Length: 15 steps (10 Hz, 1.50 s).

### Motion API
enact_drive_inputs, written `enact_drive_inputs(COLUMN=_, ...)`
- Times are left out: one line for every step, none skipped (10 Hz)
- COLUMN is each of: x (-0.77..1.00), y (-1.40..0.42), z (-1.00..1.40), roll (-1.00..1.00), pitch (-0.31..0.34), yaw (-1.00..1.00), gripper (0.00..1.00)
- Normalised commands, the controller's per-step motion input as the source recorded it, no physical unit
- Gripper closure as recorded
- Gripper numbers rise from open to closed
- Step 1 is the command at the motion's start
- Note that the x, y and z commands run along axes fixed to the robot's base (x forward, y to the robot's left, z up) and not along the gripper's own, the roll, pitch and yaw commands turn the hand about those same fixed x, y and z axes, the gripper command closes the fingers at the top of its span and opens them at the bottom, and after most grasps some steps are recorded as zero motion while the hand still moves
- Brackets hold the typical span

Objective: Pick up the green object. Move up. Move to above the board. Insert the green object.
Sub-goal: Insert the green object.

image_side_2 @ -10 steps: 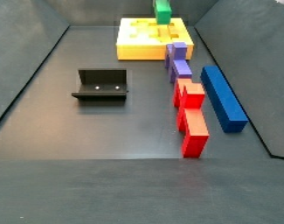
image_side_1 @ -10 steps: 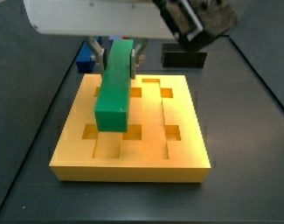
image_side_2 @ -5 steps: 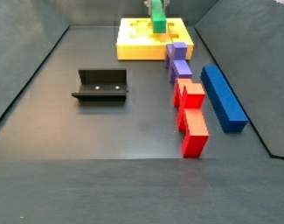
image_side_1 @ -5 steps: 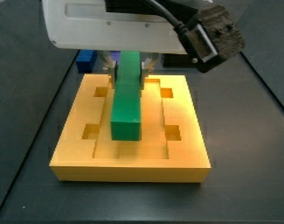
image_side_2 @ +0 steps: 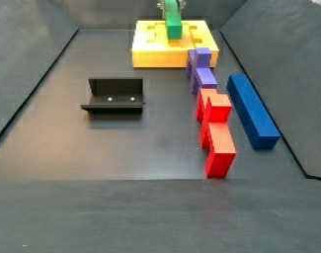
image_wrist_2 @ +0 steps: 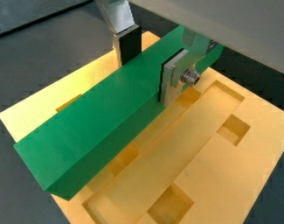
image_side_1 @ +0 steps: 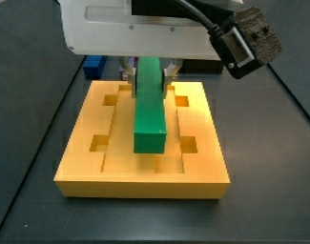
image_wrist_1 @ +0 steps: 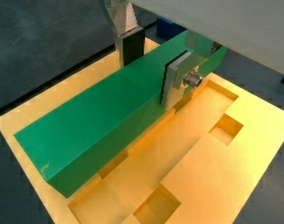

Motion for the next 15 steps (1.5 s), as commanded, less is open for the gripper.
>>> enact_drive_inputs(x=0.00, y=0.00, z=-0.10, roll=0.10, pitch=0.096, yaw=0.00, gripper=1.00)
enact_drive_inputs(x=-0.21, y=0.00, z=-0.07, roll=0.15, pitch=0.074, yaw=0.04, gripper=1.00)
enact_drive_inputs(x=-0.23, y=-0.11, z=-0.08, roll=0.28, pitch=0.070, yaw=0.11, gripper=1.00)
enact_drive_inputs(x=-0.20, y=-0.09, z=-0.11, roll=0.37, pitch=0.000, yaw=0.07, gripper=1.00)
enact_drive_inputs(x=-0.25, y=-0.13, z=-0.15, roll=0.39, pitch=-0.033, yaw=0.07, gripper=1.00)
enact_drive_inputs(x=-0.23, y=-0.09, z=-0.16, roll=0.32, pitch=-0.079, yaw=0.04, gripper=1.00)
enact_drive_inputs(x=-0.18, y=0.00, z=-0.19, roll=0.21, pitch=-0.060, yaw=0.00, gripper=1.00)
enact_drive_inputs(x=-0.19, y=0.03, z=-0.13, roll=0.11, pitch=-0.044, yaw=-0.07, gripper=1.00)
enact_drive_inputs(x=-0.09, y=0.07, z=-0.11, roll=0.00, pitch=-0.066, yaw=-0.05, gripper=1.00)
enact_drive_inputs(x=-0.13, y=0.01, z=-0.15, roll=-0.12, pitch=-0.181, yaw=0.00, gripper=1.00)
enact_drive_inputs(x=-0.08, y=0.00, z=-0.05, roll=-0.12, pitch=-0.153, yaw=-0.03, gripper=1.00)
enact_drive_inputs(x=-0.16, y=0.00, z=-0.04, roll=-0.06, pitch=-0.129, yaw=-0.11, gripper=1.00)
enact_drive_inputs(x=-0.18, y=0.00, z=-0.07, roll=-0.04, pitch=-0.117, yaw=-0.17, gripper=1.00)
enact_drive_inputs(x=-0.15, y=0.00, z=-0.04, roll=-0.02, pitch=-0.100, yaw=-0.21, gripper=1.00)
enact_drive_inputs(x=-0.12, y=0.00, z=-0.03, roll=0.00, pitch=-0.046, yaw=-0.23, gripper=1.00)
